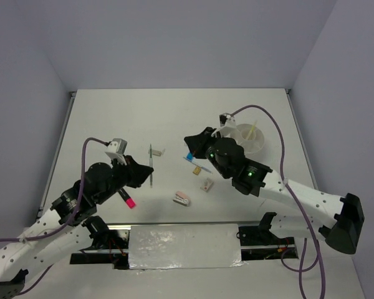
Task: Sort the stationery into containers
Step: Pick up the pen cap from the center of the board.
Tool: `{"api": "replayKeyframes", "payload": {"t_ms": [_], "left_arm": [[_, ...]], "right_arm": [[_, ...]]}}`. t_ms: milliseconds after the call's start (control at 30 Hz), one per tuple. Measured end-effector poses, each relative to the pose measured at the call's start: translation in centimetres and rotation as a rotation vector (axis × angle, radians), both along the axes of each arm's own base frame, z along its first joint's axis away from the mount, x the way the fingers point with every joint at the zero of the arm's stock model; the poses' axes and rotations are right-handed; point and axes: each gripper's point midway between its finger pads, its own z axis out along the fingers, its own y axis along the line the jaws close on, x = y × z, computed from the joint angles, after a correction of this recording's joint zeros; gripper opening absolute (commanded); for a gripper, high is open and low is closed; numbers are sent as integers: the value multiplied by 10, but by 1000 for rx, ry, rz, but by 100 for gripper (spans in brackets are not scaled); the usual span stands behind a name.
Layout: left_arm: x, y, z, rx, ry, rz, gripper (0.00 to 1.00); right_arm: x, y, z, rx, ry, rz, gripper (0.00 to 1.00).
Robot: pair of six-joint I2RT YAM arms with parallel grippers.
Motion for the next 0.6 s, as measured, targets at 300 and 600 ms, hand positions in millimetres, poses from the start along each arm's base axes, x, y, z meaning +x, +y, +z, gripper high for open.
{"api": "replayKeyframes", "payload": {"t_ms": [300, 600], "left_arm": [[-18, -51, 9, -279, -81, -237, 0], [-33, -65, 36, -376, -171, -368, 0]], "right_arm": [[-11, 1, 84, 294, -260, 53, 0], [-30, 27, 99, 304, -346, 208, 0]]}}
